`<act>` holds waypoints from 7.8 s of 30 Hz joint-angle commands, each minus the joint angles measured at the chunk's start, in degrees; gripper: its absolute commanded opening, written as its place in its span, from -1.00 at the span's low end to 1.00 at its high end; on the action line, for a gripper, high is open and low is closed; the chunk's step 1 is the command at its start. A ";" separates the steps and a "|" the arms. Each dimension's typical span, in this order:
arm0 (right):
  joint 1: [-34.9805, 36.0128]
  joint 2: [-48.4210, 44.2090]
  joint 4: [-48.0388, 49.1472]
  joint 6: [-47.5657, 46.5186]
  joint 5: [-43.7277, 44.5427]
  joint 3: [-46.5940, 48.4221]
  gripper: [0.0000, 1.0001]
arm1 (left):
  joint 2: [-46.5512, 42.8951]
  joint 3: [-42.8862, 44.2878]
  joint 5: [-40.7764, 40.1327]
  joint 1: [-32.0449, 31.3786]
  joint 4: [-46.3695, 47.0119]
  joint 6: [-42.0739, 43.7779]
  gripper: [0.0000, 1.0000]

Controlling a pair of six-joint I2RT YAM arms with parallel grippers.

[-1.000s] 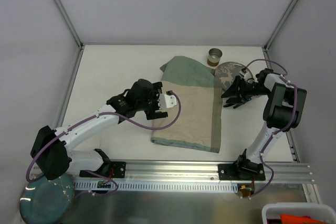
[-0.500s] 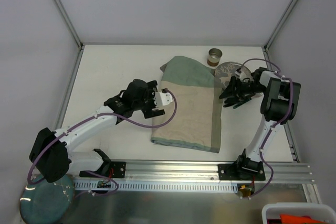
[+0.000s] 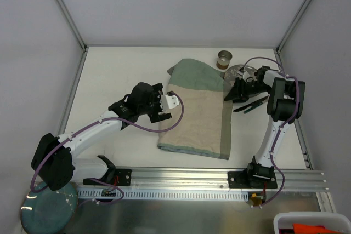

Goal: Set the dinner table for one person

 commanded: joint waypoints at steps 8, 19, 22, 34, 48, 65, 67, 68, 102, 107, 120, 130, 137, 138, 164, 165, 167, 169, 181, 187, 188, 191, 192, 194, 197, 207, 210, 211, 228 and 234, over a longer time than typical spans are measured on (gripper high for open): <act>0.53 -3.30 -4.42 0.65 -3.46 5.83 -1.00 | -0.23 -1.34 0.83 1.01 2.28 -1.15 0.98; 4.57 -10.34 -13.37 4.86 -6.02 20.50 -1.00 | 1.35 0.41 1.62 1.98 2.81 -1.94 0.98; 6.76 -10.34 -16.54 5.82 -5.76 27.26 -1.00 | 1.00 0.85 0.92 1.89 2.81 -1.24 0.98; 22.57 -4.27 -14.21 16.46 -1.55 45.49 -1.00 | -9.00 -0.73 -2.42 6.46 2.55 1.13 0.98; 40.08 -0.40 -19.63 9.97 2.76 43.04 -1.00 | -12.89 3.31 -5.06 19.29 3.77 -1.85 0.98; 48.44 1.54 -18.84 2.67 7.76 34.77 -0.45 | -12.10 6.21 -1.72 21.93 3.60 -4.22 0.98; 46.69 -0.75 -18.14 1.62 9.45 32.57 0.05 | -12.01 6.56 -0.93 21.93 3.17 -4.22 0.98; 44.15 -3.37 -18.14 1.18 9.02 30.82 0.13 | -11.66 7.35 -0.40 22.02 2.82 -4.14 0.98; 49.40 -45.76 34.34 -32.85 46.29 -44.79 0.57 | 4.69 -4.16 -17.89 0.22 27.43 31.29 0.97; 50.54 -42.79 35.91 -34.16 44.78 -44.70 0.57 | 2.15 -1.09 -17.10 4.17 24.09 28.65 0.97; 49.14 -33.28 33.46 -36.36 43.47 -38.28 -0.05 | -2.16 4.55 -13.85 12.79 18.11 21.79 0.97; 45.54 -36.52 23.88 -35.13 41.27 -33.36 -1.00 | -2.60 3.58 -11.39 13.23 17.58 19.16 0.97; 40.18 -43.47 13.43 -31.79 36.18 -24.75 -1.00 | -1.99 5.16 -7.18 13.23 15.39 13.89 0.97; 40.00 -44.08 12.63 -31.61 35.73 -23.96 -1.00 | -1.99 5.86 -6.30 13.15 14.77 12.58 0.98; 38.16 -46.19 12.80 -23.53 29.76 -30.10 -1.00 | 19.18 25.47 2.24 -7.25 -8.88 13.78 0.98; 38.06 -46.72 13.06 -23.44 29.32 -30.63 -0.99 | 19.63 25.64 2.50 -7.25 -8.88 14.31 0.97; 37.63 -48.21 13.85 -23.00 29.40 -32.29 -1.00 | 21.12 25.46 3.29 -6.98 -8.88 15.46 0.98; 37.10 -48.92 13.94 -22.74 29.31 -32.74 -1.00 | 22.35 25.20 4.26 -7.16 -8.88 15.90 0.98; 33.05 -49.63 13.42 -23.53 26.86 -33.27 -1.00 | 25.34 21.86 8.83 -10.93 -10.72 10.98 0.98; 32.70 -49.54 12.19 -23.61 26.33 -33.18 -1.00 | 27.36 25.54 9.27 -11.47 -10.81 9.32 0.97; 32.61 -49.54 11.84 -23.61 26.15 -33.18 -1.00 | 27.45 26.94 9.36 -11.47 -11.16 8.70 0.98; 32.35 -49.45 11.75 -23.44 26.24 -33.53 -1.00 | 27.72 32.04 9.97 -11.55 -14.76 6.68 0.98; 32.18 -49.37 11.75 -23.61 26.32 -33.79 -1.00 | 27.02 32.84 9.89 -11.55 -15.11 6.33 0.98; 31.91 -49.01 11.83 -23.70 26.33 -33.88 -1.00 | 25.97 33.28 8.75 -11.55 -15.82 5.45 0.98; 31.21 -47.79 11.92 -24.05 25.71 -33.71 -1.00 | 23.51 33.20 9.88 -11.47 -17.31 2.73 0.98; 28.31 -42.87 12.01 -25.55 23.69 -30.55 -1.00 | 15.95 25.21 11.38 -14.36 -21.44 -2.11 0.98; 27.69 -40.84 12.10 -25.81 22.99 -29.58 -1.00 | 14.98 24.41 12.08 -16.12 -23.20 -3.26 0.98; 27.52 -40.40 12.18 -25.81 23.07 -29.32 -1.00 | 14.97 24.23 12.17 -16.47 -23.38 -4.04 0.98; 28.22 -36.79 14.12 -25.55 23.78 -27.12 -1.00 | 21.38 28.28 -1.18 -25.18 -18.64 -10.38 0.98; 28.22 -38.20 14.03 -26.34 24.13 -28.43 -0.99 | 25.25 28.36 -5.41 -25.09 -13.19 -9.41 0.97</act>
